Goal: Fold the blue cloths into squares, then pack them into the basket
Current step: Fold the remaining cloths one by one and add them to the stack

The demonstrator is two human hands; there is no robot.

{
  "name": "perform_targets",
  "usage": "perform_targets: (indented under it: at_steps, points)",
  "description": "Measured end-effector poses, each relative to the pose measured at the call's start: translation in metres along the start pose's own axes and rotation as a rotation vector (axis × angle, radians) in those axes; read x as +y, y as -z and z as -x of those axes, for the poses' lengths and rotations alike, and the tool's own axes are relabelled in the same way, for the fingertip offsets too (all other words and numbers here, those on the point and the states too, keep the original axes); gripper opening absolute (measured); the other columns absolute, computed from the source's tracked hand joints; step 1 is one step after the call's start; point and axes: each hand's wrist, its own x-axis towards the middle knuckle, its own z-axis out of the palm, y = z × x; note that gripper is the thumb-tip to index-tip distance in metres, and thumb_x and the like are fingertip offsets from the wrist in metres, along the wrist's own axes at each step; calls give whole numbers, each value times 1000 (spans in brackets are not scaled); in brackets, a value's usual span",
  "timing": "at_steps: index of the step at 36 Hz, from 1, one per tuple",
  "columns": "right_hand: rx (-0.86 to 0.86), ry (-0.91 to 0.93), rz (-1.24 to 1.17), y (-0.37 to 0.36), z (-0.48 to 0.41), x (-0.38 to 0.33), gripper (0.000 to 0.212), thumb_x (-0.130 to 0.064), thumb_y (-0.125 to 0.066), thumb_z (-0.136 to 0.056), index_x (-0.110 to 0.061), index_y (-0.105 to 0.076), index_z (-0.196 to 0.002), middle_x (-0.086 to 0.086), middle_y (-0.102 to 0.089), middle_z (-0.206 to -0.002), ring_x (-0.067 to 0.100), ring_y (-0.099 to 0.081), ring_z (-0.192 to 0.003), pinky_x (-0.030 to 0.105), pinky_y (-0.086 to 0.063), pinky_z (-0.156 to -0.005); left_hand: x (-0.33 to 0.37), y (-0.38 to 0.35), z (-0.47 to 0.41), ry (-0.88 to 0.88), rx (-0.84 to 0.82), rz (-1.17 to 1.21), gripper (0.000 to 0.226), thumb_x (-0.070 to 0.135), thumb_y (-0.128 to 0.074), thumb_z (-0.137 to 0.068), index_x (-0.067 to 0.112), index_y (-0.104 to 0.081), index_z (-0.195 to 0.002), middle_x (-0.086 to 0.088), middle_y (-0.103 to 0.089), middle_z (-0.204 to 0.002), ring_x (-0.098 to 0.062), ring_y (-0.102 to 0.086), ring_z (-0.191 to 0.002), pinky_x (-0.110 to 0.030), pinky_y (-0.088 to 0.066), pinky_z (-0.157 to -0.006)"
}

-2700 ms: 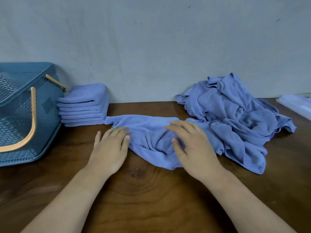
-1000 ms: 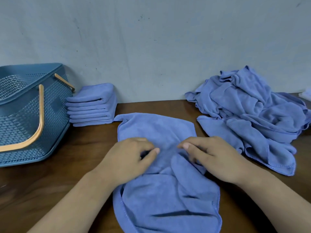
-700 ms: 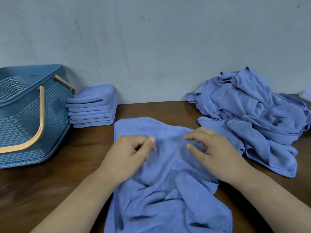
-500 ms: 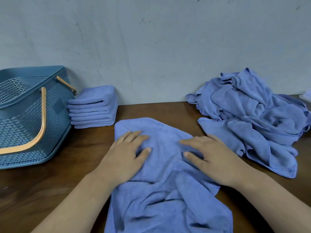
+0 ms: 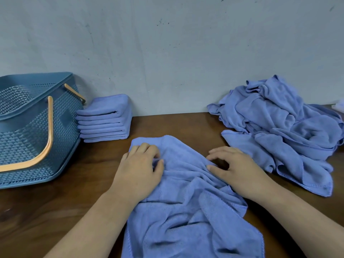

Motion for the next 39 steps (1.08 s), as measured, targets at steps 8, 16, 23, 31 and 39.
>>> perform_targets:
  at_steps: [8, 16, 23, 31, 39]
  points:
    - [-19, 348, -155, 5, 9, -22, 18, -5, -65, -99, -23, -66, -101, -18, -68, -131, -7, -55, -132, 20, -47, -103, -6, -1, 0, 61, -115, 61, 61, 56, -28, -93, 38, -49, -147, 17, -47, -156, -11, -42, -145, -47, -33, -122]
    - [-211, 352, -307, 5, 25, -33, 25, -11, -66, -100, -29, -78, -112, -10, -75, -114, 17, -72, -109, 47, -56, -94, -1, 3, 1, 136, -107, 98, 19, 35, -47, -100, 37, -36, -85, 19, -41, -86, -13, -42, -92, -47, -43, -103]
    - [-99, 104, -595, -8, 11, -35, 12, -15, -68, -103, -22, -77, -108, 1, -78, -102, 21, -75, -91, 39, -58, -94, -3, -3, 2, 126, -109, 104, 13, 42, -40, -100, 34, -50, -101, 19, -53, -103, -8, -47, -103, -46, -40, -110]
    - [-491, 61, -375, -3, -51, -63, 63, -19, -78, -95, -35, -50, -150, -32, -68, -112, -1, -58, -56, 9, -42, -56, -2, 1, 1, 125, -101, 106, 7, 39, -45, -98, 40, -43, -92, 21, -48, -91, -6, -44, -94, -46, -42, -106]
    - [-221, 125, -263, 13, -79, -39, 13, -17, -82, -88, -21, -73, -78, 9, -66, -72, 12, -51, -65, 35, -42, -66, -5, 0, 1, 153, -130, 90, 57, 53, -29, -89, 38, -49, -141, 18, -51, -150, -8, -41, -143, -48, -31, -122]
